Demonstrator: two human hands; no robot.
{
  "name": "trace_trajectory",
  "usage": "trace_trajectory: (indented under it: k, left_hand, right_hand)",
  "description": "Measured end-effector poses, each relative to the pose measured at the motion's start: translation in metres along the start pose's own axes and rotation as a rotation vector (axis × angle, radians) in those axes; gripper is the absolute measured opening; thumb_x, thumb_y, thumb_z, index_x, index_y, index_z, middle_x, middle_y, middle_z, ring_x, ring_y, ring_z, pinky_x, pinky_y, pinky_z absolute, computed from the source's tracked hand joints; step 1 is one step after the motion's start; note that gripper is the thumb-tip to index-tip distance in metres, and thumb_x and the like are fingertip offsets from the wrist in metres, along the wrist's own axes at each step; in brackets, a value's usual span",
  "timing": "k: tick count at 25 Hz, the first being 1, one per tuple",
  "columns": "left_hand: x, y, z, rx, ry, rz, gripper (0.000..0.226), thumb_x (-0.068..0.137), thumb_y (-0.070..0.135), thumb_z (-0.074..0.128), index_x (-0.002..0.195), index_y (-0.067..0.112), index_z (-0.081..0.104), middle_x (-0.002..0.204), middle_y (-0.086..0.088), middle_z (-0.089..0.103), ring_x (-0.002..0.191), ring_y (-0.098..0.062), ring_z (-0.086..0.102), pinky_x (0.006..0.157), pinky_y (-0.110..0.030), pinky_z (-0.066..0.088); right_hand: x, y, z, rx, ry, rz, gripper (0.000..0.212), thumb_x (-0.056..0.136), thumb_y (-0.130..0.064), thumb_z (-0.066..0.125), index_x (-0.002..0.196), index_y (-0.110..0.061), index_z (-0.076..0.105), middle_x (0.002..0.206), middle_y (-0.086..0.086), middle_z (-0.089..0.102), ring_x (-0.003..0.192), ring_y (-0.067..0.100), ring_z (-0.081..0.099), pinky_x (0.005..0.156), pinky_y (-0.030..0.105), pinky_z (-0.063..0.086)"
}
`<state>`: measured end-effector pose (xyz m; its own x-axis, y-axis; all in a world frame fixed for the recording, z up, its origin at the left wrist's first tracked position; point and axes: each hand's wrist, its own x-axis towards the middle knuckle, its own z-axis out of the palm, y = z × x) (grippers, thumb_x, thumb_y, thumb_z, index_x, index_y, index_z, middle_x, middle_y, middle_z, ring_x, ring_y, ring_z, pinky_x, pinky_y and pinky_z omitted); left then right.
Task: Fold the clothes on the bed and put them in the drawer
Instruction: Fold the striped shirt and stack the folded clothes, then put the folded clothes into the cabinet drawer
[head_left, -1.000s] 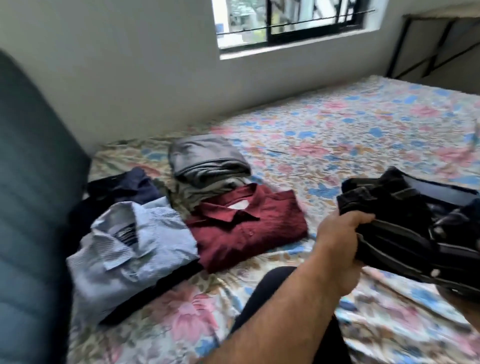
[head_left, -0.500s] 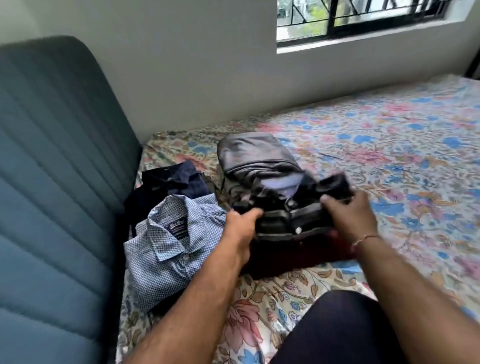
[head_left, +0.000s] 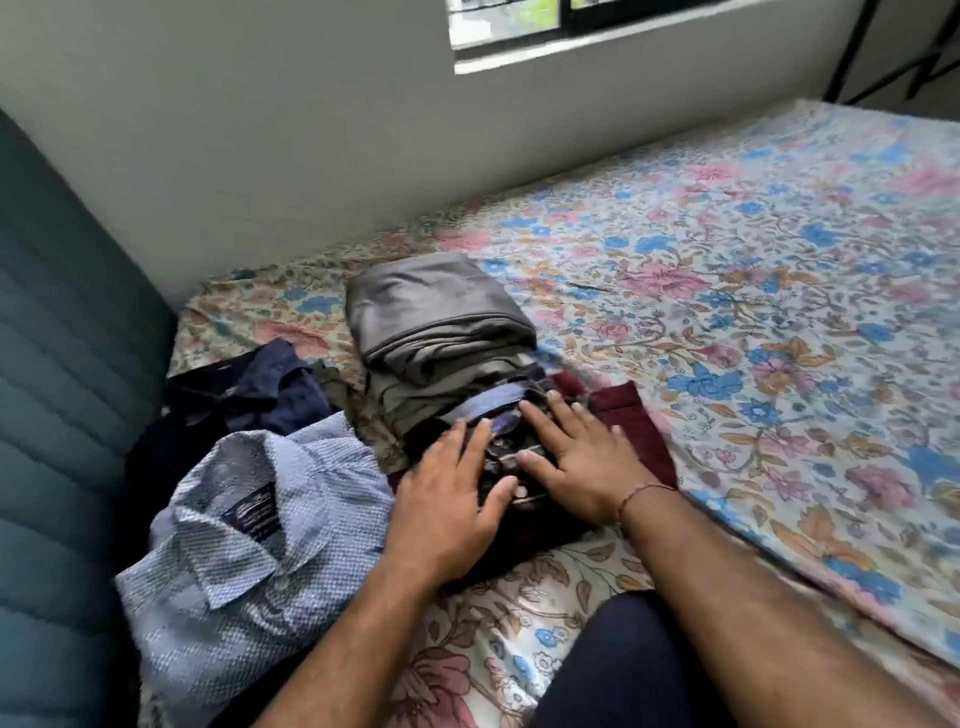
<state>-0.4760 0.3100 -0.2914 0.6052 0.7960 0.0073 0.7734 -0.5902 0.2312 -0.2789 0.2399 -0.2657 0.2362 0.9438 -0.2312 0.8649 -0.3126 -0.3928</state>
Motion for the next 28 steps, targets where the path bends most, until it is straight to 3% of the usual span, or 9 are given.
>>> trace_trajectory:
  k: [3,6,9,12,14,17,21,24,28]
  left_hand:
    - [0.003,0.011,-0.013,0.043,-0.048,-0.023,0.095,0.085,0.082,0.021,0.165,0.031,0.019,0.174,-0.005,0.016,0.159,-0.023,0.017,0.127,-0.049,0.025]
    - [0.008,0.069,-0.043,0.197,0.073,0.077,0.094,0.090,0.068,0.053,0.165,0.022,0.021,0.175,-0.012,-0.006,0.161,-0.029,-0.006,0.127,-0.056,0.015]
    - [0.027,0.193,-0.033,0.168,0.088,0.507,0.092,0.087,0.069,0.038,0.163,0.018,0.028,0.174,-0.013,-0.007,0.161,-0.029,-0.005,0.128,-0.050,0.016]
    - [0.023,0.377,0.019,0.127,-0.109,0.849,0.096,0.084,0.074,0.022,0.164,0.020,0.027,0.172,-0.008,-0.013,0.161,-0.028,-0.003,0.128,-0.053,0.021]
    - [-0.011,0.507,0.045,0.080,-0.227,0.991,0.094,0.086,0.073,0.028,0.164,0.021,0.026,0.173,-0.009,-0.009,0.161,-0.028,0.001,0.127,-0.050,0.022]
    - [-0.097,0.645,0.057,0.044,-0.360,1.084,0.087,0.091,0.066,0.043,0.164,0.022,0.024,0.175,-0.007,-0.001,0.161,-0.025,0.007,0.127,-0.047,0.023]
    - [-0.229,0.777,0.019,0.149,-0.534,1.140,0.090,0.092,0.071,0.039,0.166,0.026,0.017,0.175,-0.002,0.001,0.161,-0.022,0.005,0.125,-0.052,0.025]
    - [-0.279,0.840,-0.021,0.162,-0.615,1.175,0.081,0.101,0.056,0.053,0.167,0.029,0.013,0.175,0.002,-0.002,0.161,-0.020,0.004,0.128,-0.046,0.020]
    - [-0.317,0.916,-0.070,0.007,-0.775,1.193,0.083,0.098,0.051,0.058,0.166,0.028,0.016,0.175,0.000,0.003,0.161,-0.021,0.009,0.128,-0.041,0.020]
  right_hand:
    - [-0.015,0.011,-0.004,0.157,0.097,-0.039,0.072,0.100,-0.070,0.033,0.160,-0.050,-0.002,0.172,-0.011,-0.010,0.159,0.015,-0.006,0.126,0.055,-0.005]
    - [-0.061,0.056,-0.016,0.343,0.340,0.020,0.075,0.101,-0.063,0.039,0.163,-0.043,0.001,0.173,-0.010,-0.002,0.159,0.011,-0.002,0.128,0.049,-0.003]
    - [-0.128,0.158,-0.038,0.324,0.424,0.318,0.083,0.100,-0.058,0.048,0.165,-0.032,0.003,0.173,0.000,-0.002,0.159,0.020,0.001,0.128,0.046,0.008]
    - [-0.243,0.291,-0.074,0.328,0.620,0.583,0.083,0.096,-0.053,0.054,0.164,-0.022,0.019,0.172,0.008,0.013,0.158,0.026,0.013,0.126,0.044,0.019]
    - [-0.334,0.374,-0.084,0.289,0.757,0.774,0.080,0.092,-0.049,0.057,0.159,-0.015,0.032,0.166,0.016,0.028,0.152,0.033,0.028,0.123,0.044,0.027]
    - [-0.459,0.442,-0.076,0.316,0.729,0.950,0.078,0.088,-0.047,0.059,0.153,-0.009,0.038,0.160,0.021,0.035,0.146,0.041,0.036,0.117,0.052,0.035]
    - [-0.650,0.470,-0.111,0.353,0.702,1.124,0.079,0.091,-0.045,0.059,0.159,-0.016,0.030,0.168,0.015,0.024,0.151,0.036,0.028,0.119,0.053,0.031]
    - [-0.741,0.468,-0.149,0.451,0.713,1.215,0.077,0.094,-0.043,0.059,0.160,-0.019,0.028,0.169,0.011,0.022,0.152,0.033,0.025,0.121,0.049,0.030]
    - [-0.831,0.447,-0.194,0.507,0.634,1.325,0.077,0.094,-0.045,0.059,0.159,-0.017,0.028,0.168,0.011,0.023,0.151,0.032,0.027,0.120,0.046,0.032]
